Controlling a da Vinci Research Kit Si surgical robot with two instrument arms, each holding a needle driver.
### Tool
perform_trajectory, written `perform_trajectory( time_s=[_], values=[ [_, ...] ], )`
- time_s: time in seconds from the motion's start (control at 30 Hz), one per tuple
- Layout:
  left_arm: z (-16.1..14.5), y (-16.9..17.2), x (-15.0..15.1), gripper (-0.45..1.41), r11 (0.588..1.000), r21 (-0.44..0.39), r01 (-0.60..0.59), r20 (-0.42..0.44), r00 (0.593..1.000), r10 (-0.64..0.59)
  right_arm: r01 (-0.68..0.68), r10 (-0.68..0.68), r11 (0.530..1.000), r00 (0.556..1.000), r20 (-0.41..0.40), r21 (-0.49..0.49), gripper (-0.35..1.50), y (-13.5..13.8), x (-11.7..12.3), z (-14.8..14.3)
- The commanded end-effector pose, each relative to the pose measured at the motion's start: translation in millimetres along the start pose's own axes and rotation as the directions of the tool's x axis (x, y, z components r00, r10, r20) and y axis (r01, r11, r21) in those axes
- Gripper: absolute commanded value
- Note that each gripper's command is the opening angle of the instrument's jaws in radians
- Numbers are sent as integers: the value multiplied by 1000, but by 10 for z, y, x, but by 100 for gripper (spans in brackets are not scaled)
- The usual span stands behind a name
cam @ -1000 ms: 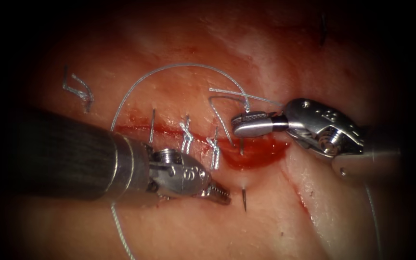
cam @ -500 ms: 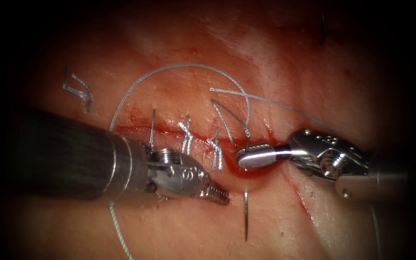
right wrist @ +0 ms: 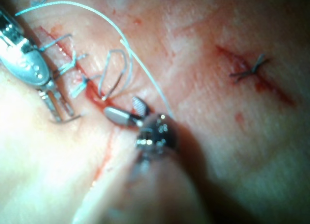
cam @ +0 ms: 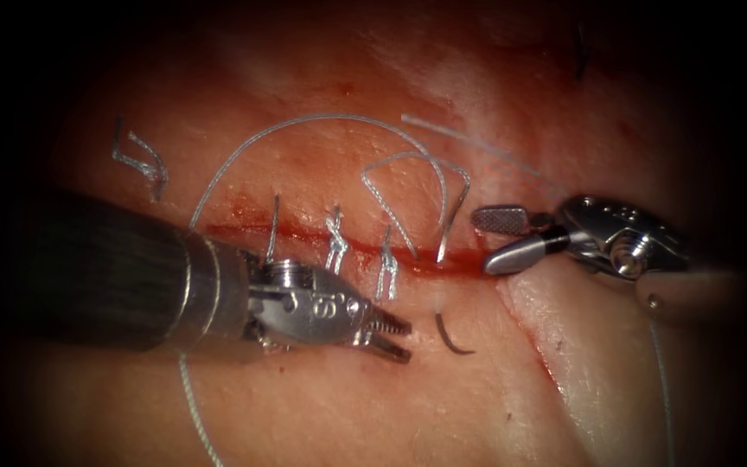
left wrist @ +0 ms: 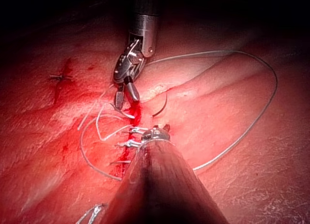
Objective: Wound Closure
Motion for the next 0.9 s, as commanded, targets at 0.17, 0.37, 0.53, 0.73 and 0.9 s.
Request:
perform_trajectory(
  time_s=[0.17,0.37,0.53,0.73,0.9],
  values=[
    [9,-5,10,31,999,26,-45,-58,997,46,1,-1,1000,1000,-1,-19,136,0,-6,-26],
    [19,-6,24,29,998,40,-54,-93,994,58,2,-2,1000,1000,10,3,136,-14,-12,-37],
    [29,-10,33,19,998,51,-45,-109,993,50,-9,9,1000,1000,23,26,133,-27,-17,-36],
    [41,-14,27,7,998,59,-37,-108,993,44,-10,9,1000,1000,24,26,133,-36,-19,-30],
    [40,-13,15,-45,998,56,1,-111,994,5,-12,11,1000,1000,25,28,128,-39,-18,-28]
  ],
)
